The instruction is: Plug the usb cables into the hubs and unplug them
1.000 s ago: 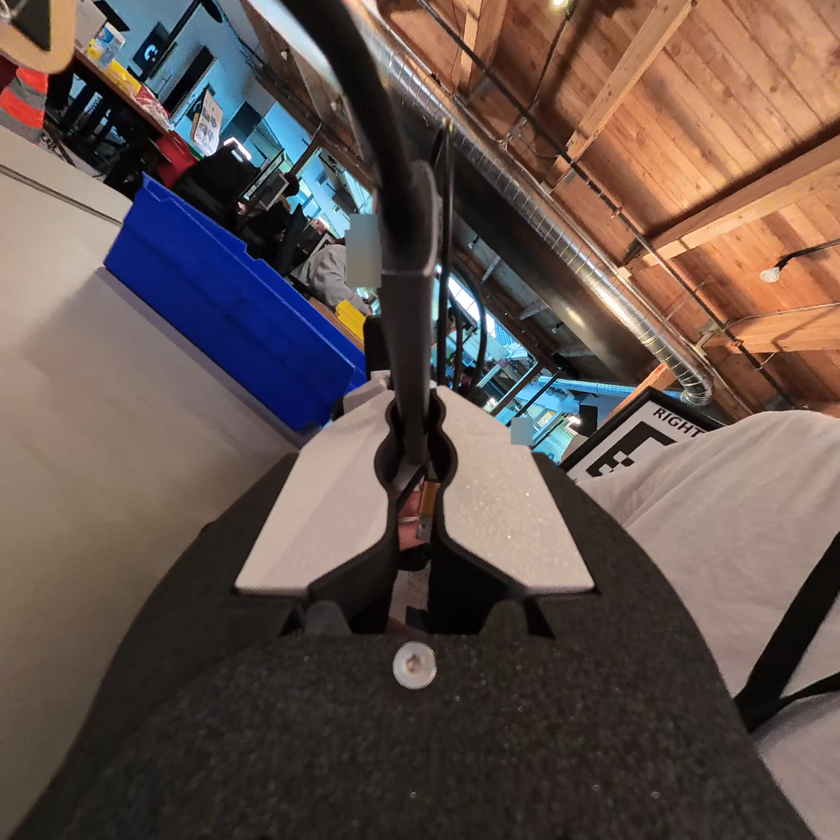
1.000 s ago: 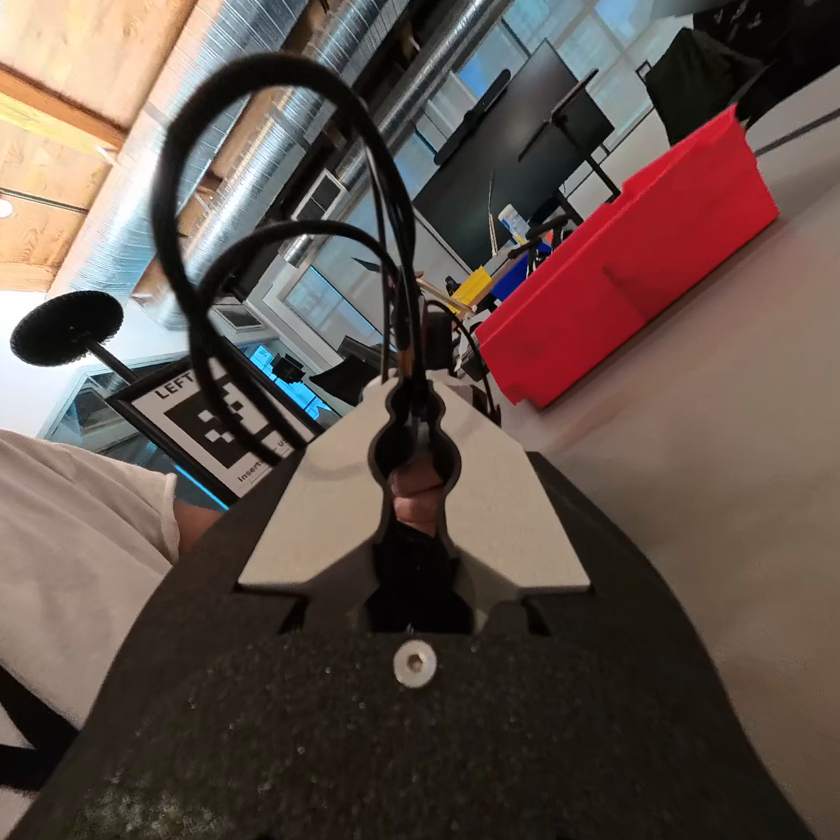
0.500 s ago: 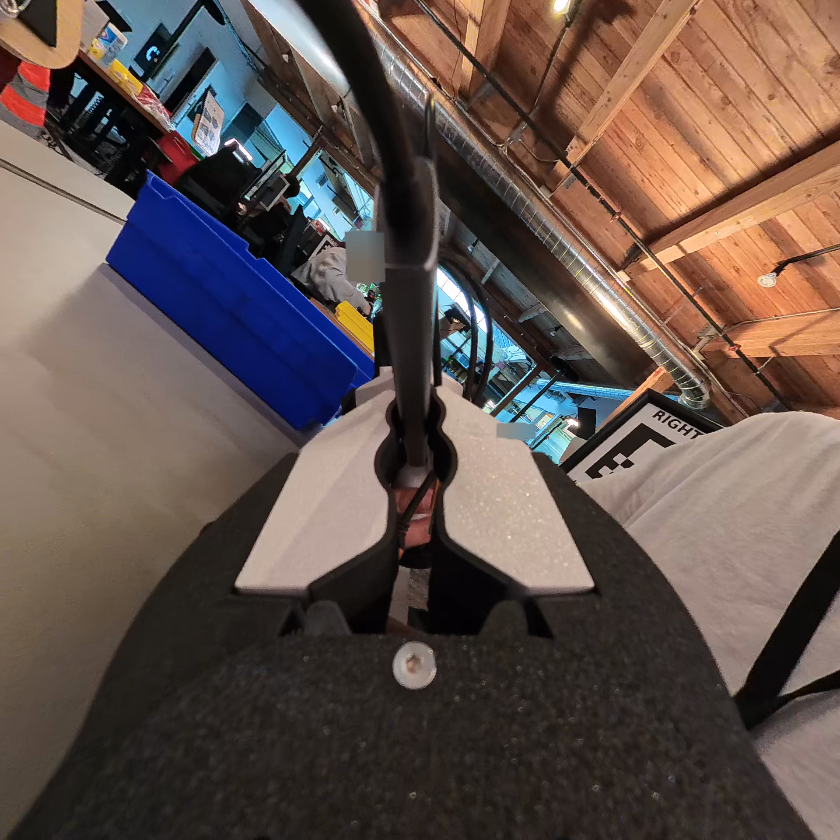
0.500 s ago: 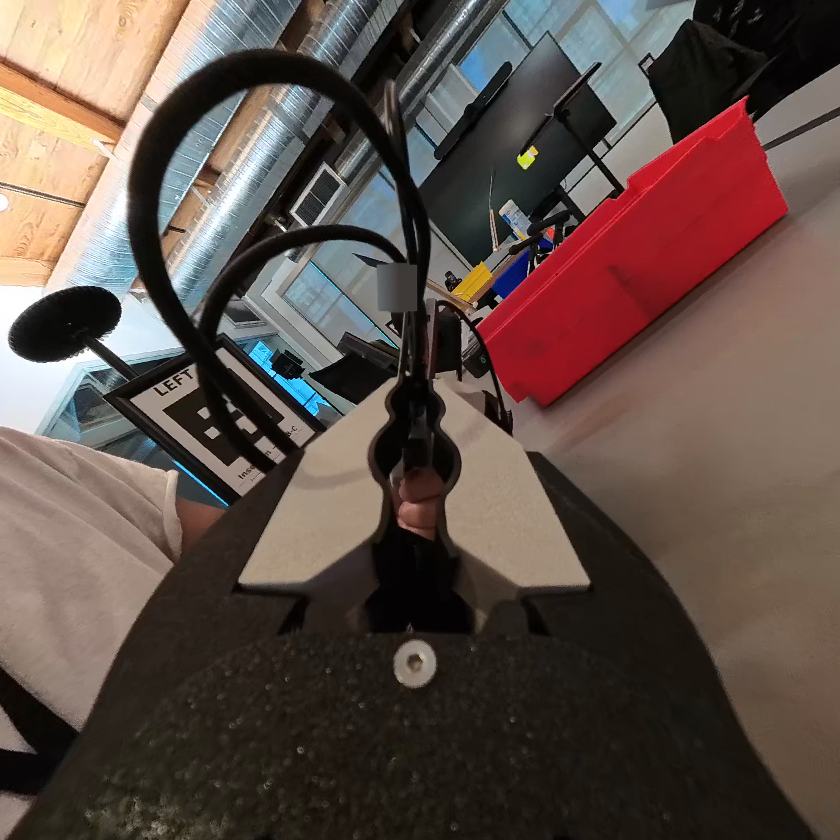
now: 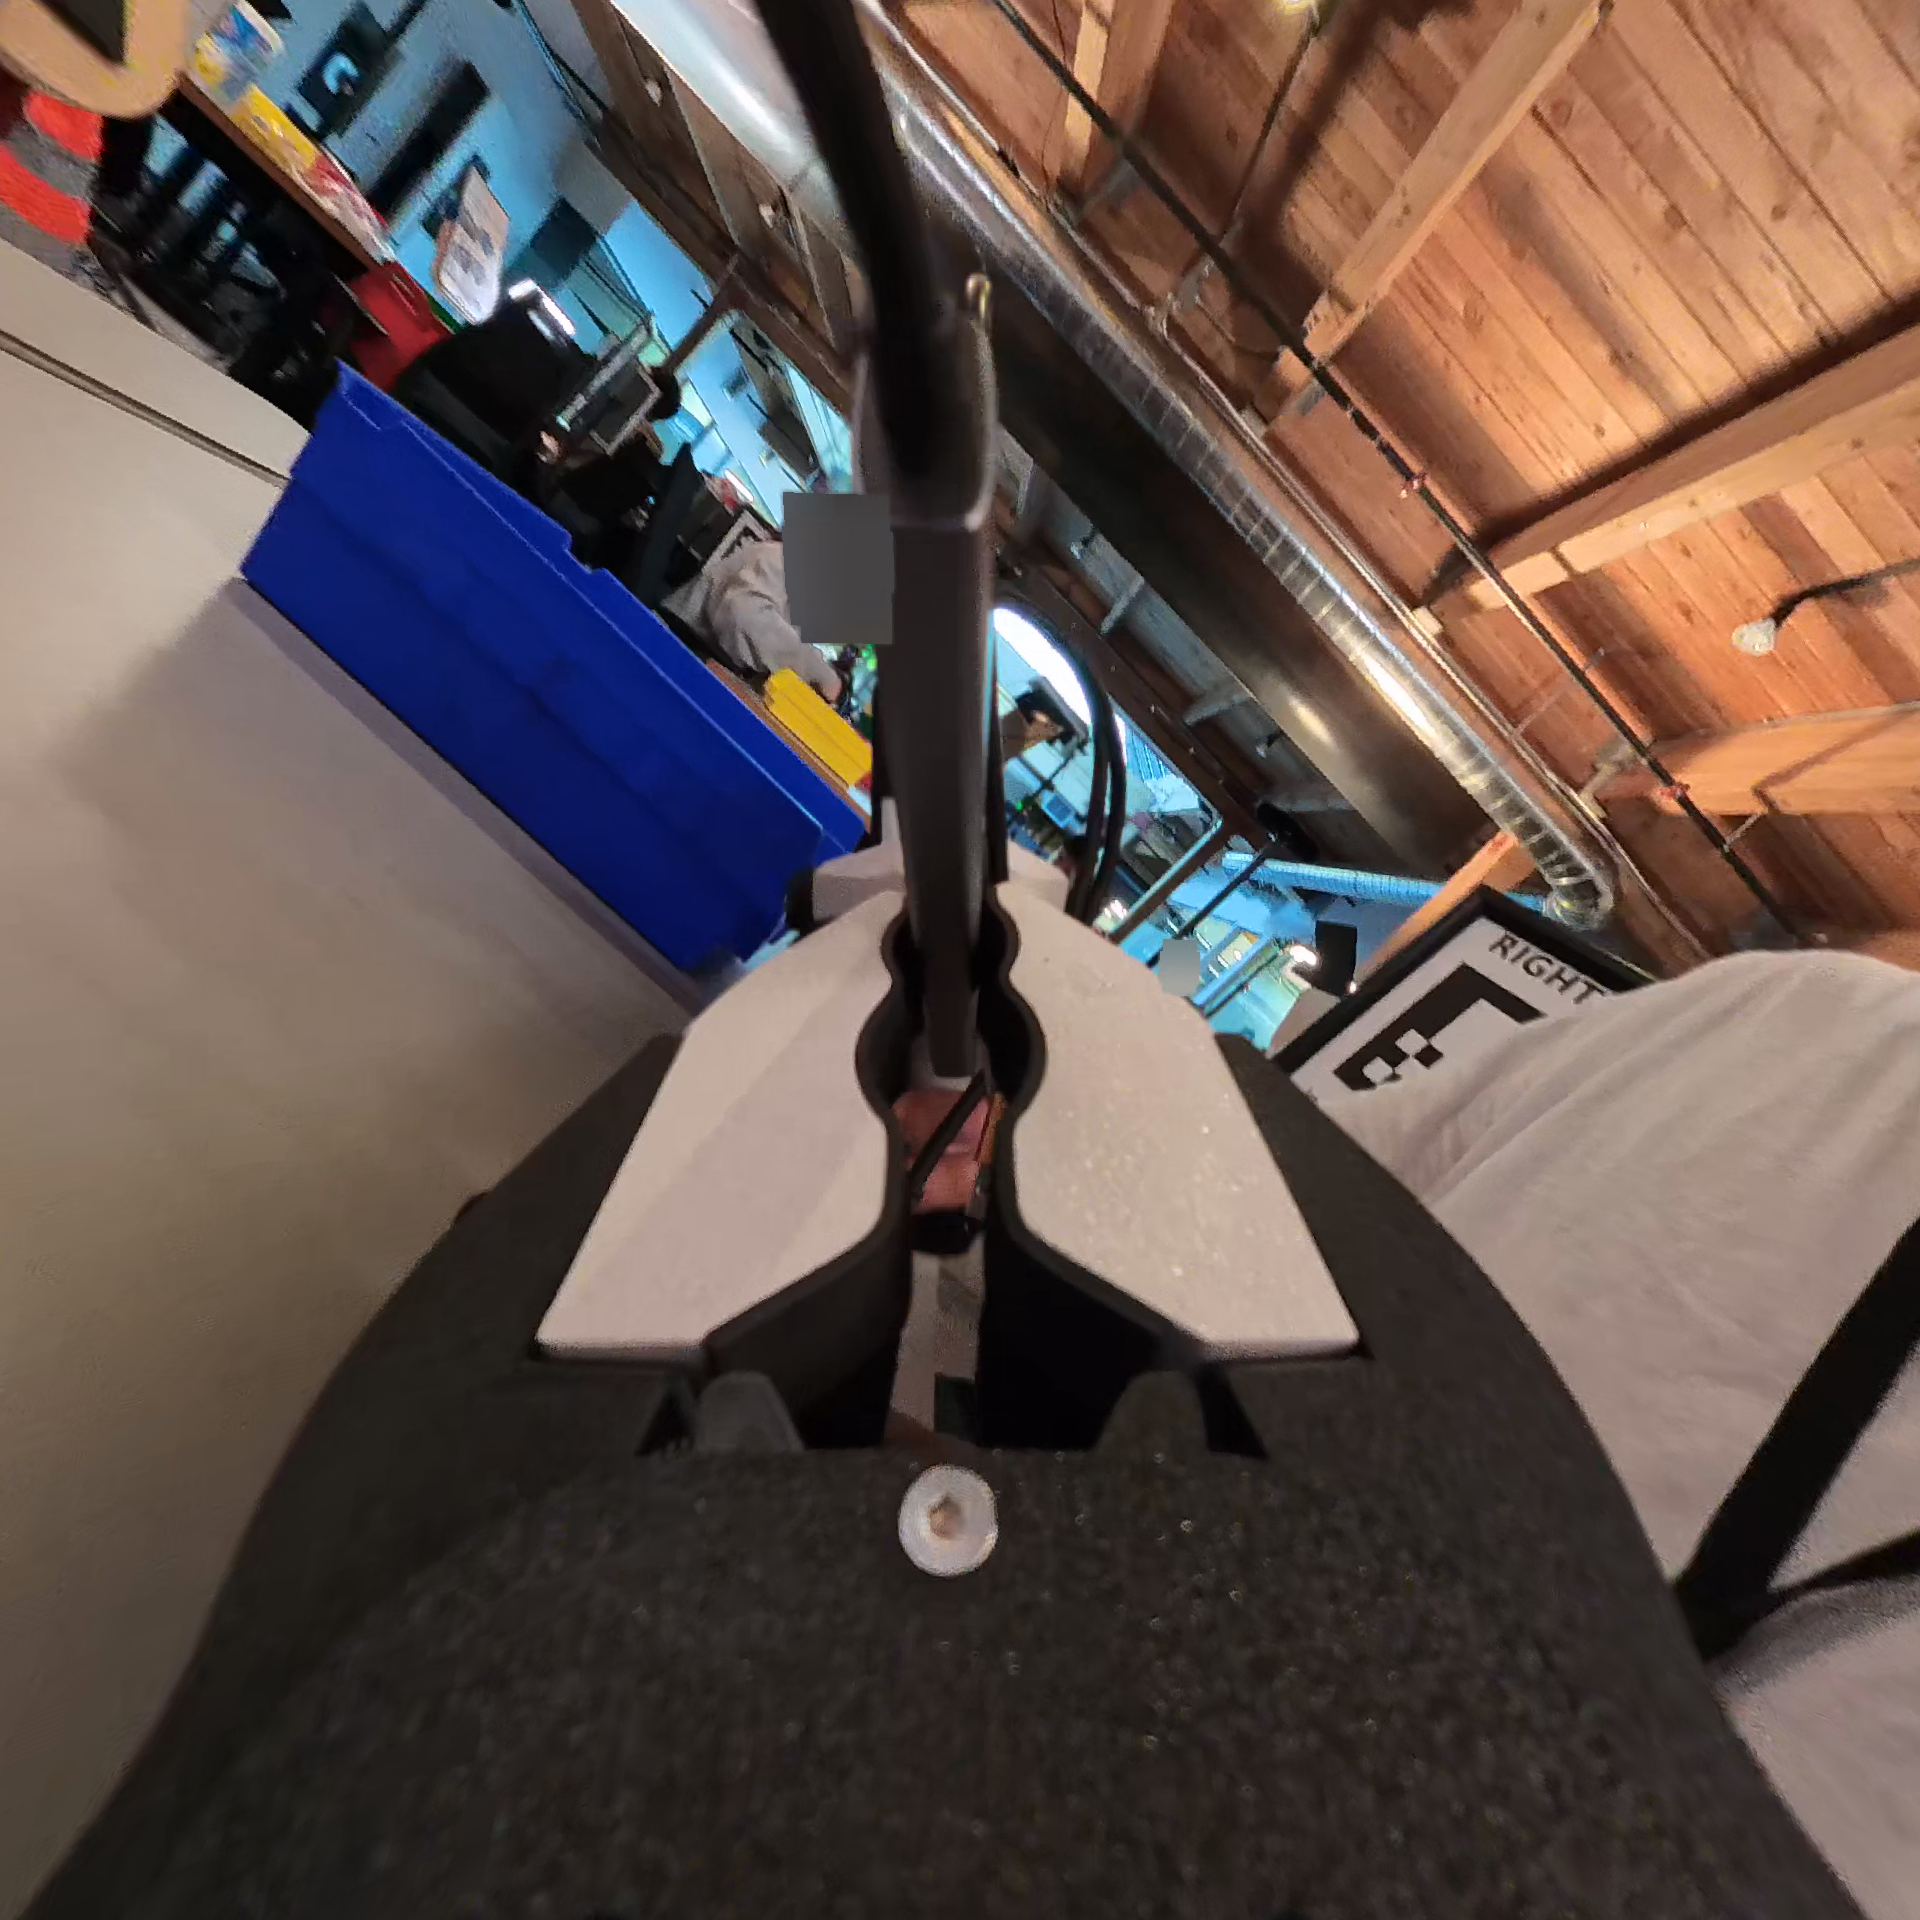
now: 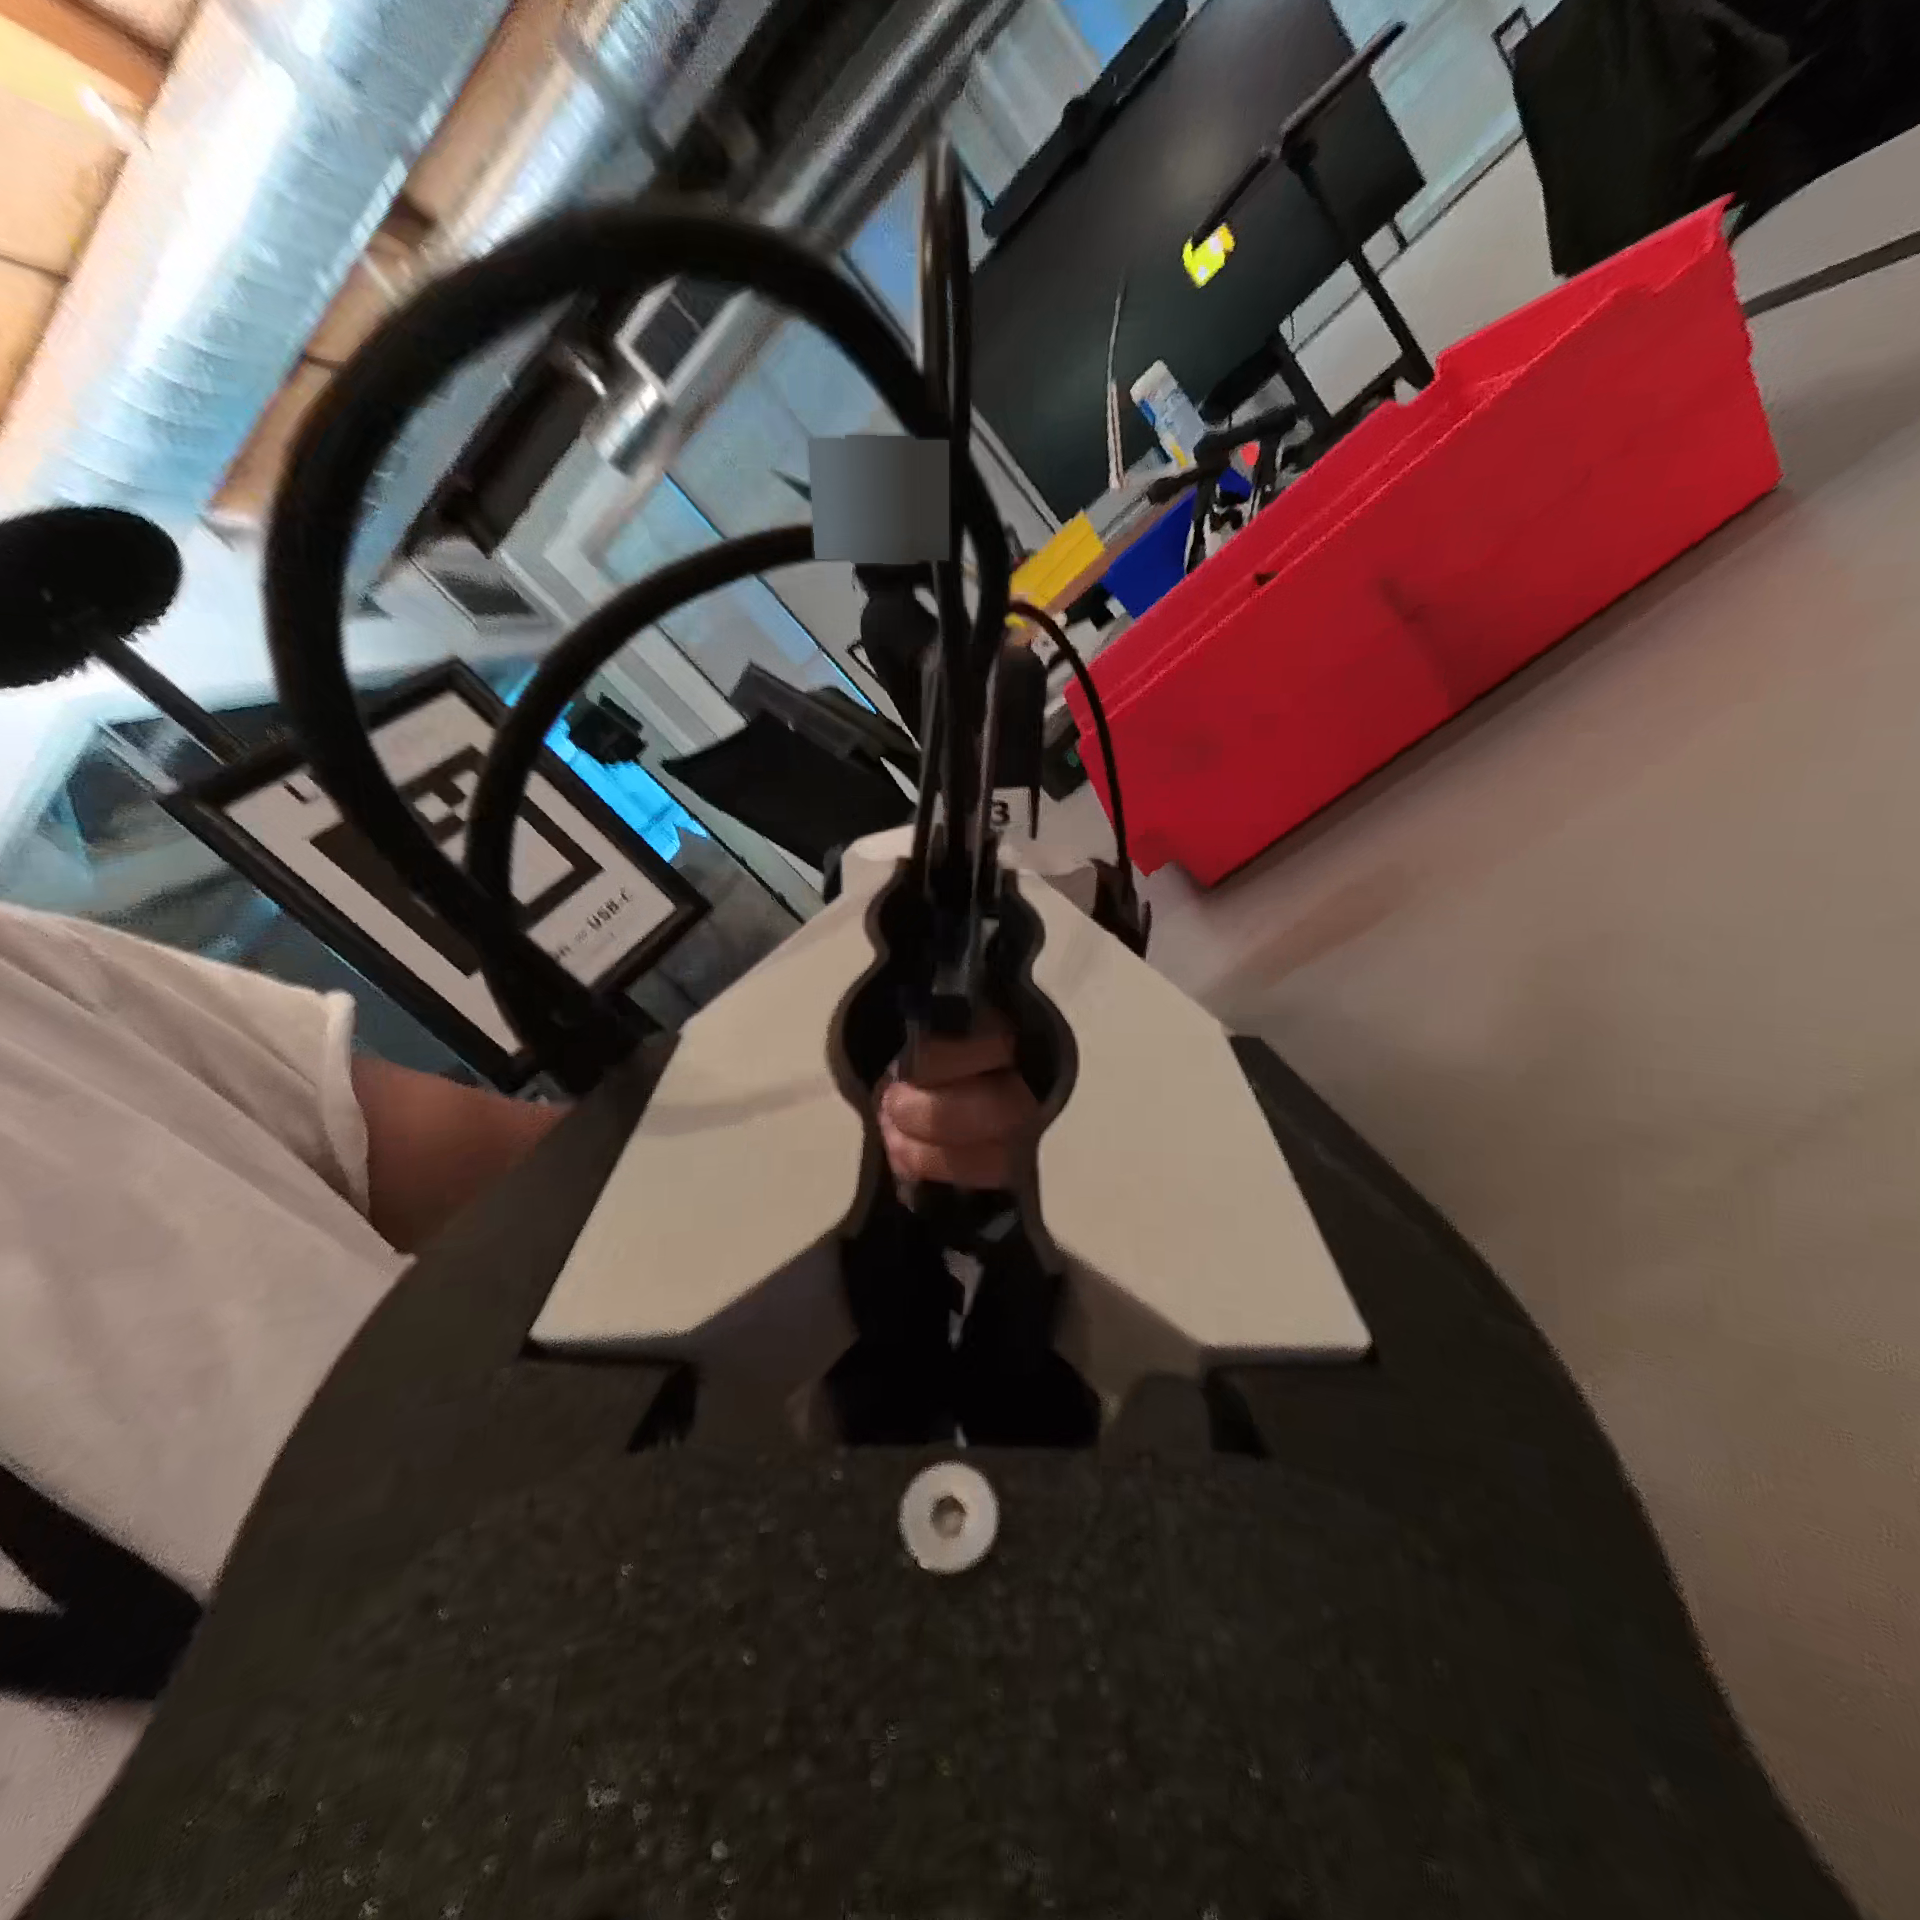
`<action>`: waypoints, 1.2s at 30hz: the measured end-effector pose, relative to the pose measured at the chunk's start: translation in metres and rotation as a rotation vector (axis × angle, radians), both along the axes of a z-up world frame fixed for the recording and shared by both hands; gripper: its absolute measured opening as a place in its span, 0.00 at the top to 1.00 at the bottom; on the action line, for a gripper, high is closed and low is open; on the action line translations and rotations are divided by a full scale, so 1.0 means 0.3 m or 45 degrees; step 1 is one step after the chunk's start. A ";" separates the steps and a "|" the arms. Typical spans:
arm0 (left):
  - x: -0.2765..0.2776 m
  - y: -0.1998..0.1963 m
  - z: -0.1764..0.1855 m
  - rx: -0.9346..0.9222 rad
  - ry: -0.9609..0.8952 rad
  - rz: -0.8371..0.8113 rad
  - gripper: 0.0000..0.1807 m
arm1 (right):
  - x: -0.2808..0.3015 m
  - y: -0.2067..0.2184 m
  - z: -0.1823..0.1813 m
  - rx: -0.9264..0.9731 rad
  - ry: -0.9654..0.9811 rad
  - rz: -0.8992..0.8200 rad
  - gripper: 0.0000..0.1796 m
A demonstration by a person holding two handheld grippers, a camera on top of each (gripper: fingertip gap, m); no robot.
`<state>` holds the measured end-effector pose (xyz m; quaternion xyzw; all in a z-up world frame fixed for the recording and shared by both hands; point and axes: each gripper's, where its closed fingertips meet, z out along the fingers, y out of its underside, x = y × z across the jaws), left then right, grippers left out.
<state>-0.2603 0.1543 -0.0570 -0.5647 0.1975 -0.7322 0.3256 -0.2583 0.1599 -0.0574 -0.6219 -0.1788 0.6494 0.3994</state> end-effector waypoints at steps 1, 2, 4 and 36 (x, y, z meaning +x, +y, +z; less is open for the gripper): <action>-0.003 -0.002 0.000 0.012 0.010 -0.011 0.95 | 0.008 0.000 -0.003 0.024 -0.045 0.010 0.91; -0.007 -0.003 -0.002 0.015 0.015 -0.019 0.95 | 0.013 -0.005 -0.007 0.054 -0.086 0.026 0.94; -0.011 -0.005 -0.006 0.002 0.011 -0.028 0.95 | 0.014 -0.010 -0.013 0.088 -0.135 0.040 0.95; -0.024 0.035 -0.090 -0.002 0.253 0.066 0.95 | 0.008 0.031 -0.086 -0.111 -0.027 -0.074 0.97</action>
